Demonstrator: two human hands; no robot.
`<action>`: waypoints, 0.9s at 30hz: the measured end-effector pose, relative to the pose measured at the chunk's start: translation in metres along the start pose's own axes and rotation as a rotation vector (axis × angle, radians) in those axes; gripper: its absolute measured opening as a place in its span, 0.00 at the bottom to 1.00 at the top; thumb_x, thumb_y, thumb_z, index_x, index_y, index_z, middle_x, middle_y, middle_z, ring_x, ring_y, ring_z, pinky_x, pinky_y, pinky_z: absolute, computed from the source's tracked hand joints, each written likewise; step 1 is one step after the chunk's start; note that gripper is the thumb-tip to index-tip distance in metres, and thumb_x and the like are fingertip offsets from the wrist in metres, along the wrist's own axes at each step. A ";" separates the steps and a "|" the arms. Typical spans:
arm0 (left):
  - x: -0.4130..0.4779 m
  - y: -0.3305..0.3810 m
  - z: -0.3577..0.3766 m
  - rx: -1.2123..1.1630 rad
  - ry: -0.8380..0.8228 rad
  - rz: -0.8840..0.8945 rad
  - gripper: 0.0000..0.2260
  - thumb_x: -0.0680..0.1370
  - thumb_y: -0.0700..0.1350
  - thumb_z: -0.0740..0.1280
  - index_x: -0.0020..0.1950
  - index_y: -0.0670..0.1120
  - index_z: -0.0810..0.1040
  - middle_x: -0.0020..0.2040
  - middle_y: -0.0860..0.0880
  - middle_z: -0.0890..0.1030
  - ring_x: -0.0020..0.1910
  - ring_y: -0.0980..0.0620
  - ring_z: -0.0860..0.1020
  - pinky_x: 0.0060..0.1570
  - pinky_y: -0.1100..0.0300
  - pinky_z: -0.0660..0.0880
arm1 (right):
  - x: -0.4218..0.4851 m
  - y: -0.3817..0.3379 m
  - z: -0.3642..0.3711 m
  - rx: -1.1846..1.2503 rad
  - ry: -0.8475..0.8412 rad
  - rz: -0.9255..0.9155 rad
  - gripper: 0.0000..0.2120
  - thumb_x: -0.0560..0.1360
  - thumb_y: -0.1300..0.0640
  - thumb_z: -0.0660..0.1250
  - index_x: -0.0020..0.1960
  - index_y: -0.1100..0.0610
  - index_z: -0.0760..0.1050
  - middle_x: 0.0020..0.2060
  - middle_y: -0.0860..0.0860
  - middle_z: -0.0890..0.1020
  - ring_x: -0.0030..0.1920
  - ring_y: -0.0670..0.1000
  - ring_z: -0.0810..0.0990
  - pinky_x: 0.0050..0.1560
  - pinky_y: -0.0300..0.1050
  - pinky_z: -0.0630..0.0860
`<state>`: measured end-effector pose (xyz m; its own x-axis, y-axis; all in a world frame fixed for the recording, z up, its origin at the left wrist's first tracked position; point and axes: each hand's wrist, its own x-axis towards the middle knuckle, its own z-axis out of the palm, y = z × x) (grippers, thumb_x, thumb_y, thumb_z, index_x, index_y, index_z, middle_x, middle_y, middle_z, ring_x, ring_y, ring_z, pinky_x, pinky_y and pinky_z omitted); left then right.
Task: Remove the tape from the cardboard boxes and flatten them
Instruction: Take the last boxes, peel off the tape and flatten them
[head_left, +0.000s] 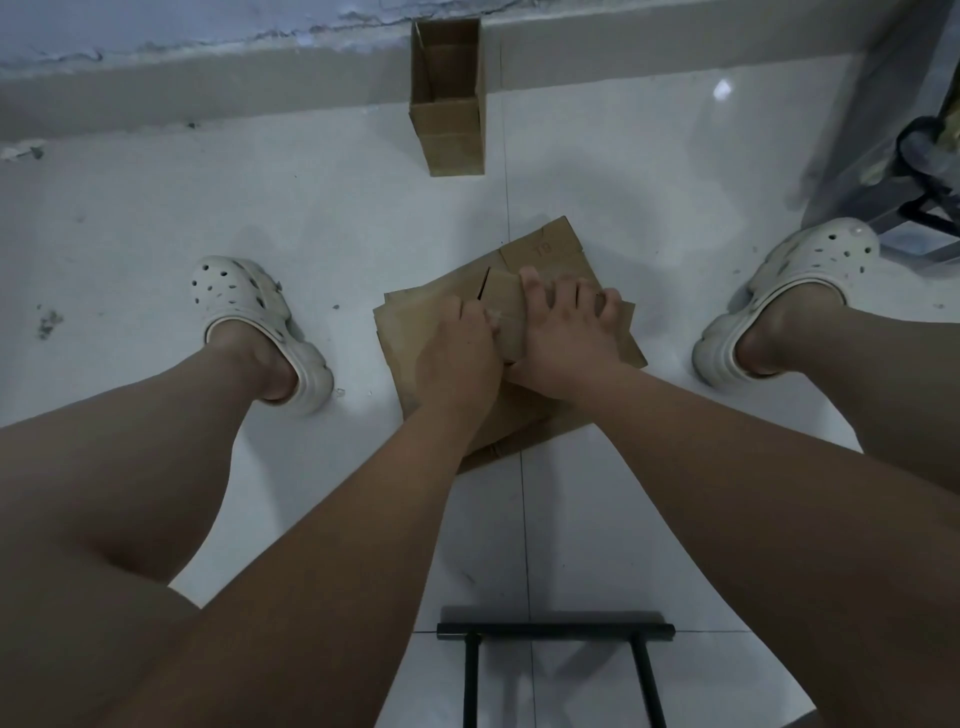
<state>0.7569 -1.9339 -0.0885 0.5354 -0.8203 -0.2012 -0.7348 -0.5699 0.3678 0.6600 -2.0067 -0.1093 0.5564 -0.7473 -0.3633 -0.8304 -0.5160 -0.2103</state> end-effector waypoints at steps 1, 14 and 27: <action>0.000 0.001 0.001 -0.034 -0.006 -0.036 0.08 0.82 0.45 0.56 0.52 0.42 0.72 0.53 0.47 0.71 0.36 0.53 0.68 0.32 0.61 0.61 | -0.001 -0.001 0.001 -0.003 -0.004 0.001 0.48 0.68 0.32 0.64 0.76 0.50 0.43 0.70 0.62 0.60 0.71 0.63 0.57 0.69 0.64 0.49; 0.005 -0.003 -0.010 -0.819 0.096 -0.439 0.04 0.81 0.41 0.57 0.51 0.46 0.70 0.42 0.55 0.77 0.40 0.61 0.74 0.34 0.73 0.67 | 0.003 0.004 0.001 -0.019 0.017 -0.014 0.51 0.64 0.29 0.67 0.74 0.49 0.44 0.68 0.60 0.62 0.69 0.61 0.60 0.67 0.62 0.52; 0.016 -0.011 -0.013 -0.967 -0.010 -0.526 0.12 0.82 0.41 0.56 0.43 0.46 0.77 0.40 0.53 0.77 0.34 0.56 0.70 0.39 0.62 0.69 | 0.001 0.004 -0.001 -0.009 0.007 -0.010 0.52 0.63 0.27 0.66 0.75 0.49 0.44 0.68 0.60 0.62 0.70 0.61 0.59 0.68 0.62 0.51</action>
<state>0.7788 -1.9401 -0.0837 0.6796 -0.4888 -0.5470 0.2229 -0.5728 0.7888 0.6574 -2.0099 -0.1100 0.5648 -0.7449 -0.3553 -0.8246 -0.5269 -0.2061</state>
